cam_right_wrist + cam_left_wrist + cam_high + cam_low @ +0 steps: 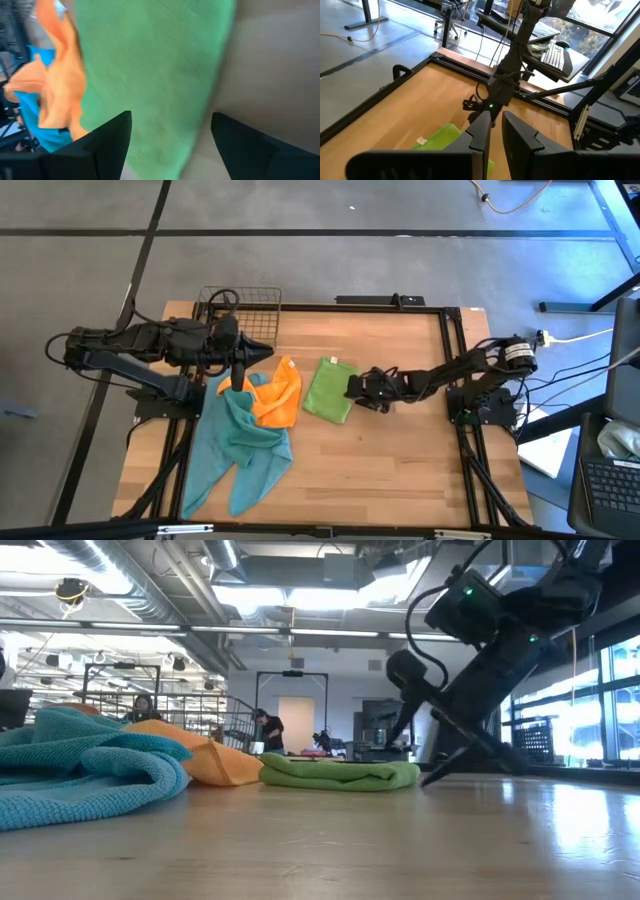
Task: Fold microfiber towels
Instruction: Put the folded green microfiber cloth into the wire basket
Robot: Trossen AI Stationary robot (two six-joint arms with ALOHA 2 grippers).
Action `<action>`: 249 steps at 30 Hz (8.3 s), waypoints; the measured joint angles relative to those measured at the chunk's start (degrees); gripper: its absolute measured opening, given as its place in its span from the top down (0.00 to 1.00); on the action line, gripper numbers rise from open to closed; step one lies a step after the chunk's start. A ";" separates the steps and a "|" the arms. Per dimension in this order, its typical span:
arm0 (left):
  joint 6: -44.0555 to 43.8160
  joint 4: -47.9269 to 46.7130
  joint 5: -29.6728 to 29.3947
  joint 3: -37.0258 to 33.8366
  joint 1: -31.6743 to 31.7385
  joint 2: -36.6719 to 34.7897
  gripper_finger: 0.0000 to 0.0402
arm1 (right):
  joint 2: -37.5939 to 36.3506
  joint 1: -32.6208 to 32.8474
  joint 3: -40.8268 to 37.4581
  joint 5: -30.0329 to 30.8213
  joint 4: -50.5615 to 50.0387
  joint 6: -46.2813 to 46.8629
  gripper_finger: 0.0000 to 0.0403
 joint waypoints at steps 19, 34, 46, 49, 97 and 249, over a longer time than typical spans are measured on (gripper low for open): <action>-4.63 0.02 -0.03 0.00 0.00 0.04 0.90 | 3.72 -1.44 0.10 4.70 4.76 -8.93 0.45; -6.20 2.28 -1.18 0.00 0.02 0.07 0.90 | 5.67 -1.70 2.92 9.07 6.64 -18.12 0.97; 4.98 4.60 -1.91 0.06 2.36 -1.18 0.90 | 5.88 -5.32 23.95 -5.95 -4.15 -57.15 0.99; 7.94 2.63 3.27 1.22 6.60 -1.16 0.90 | 5.67 -6.87 31.62 -10.88 -14.05 -67.44 0.99; 30.41 12.72 66.61 2.07 31.48 18.60 0.57 | 5.54 -3.97 75.49 -22.35 -58.85 -121.96 0.99; 50.63 -40.45 9.56 23.39 70.66 51.10 0.96 | 16.03 -22.64 76.27 -18.93 -46.43 -111.02 0.58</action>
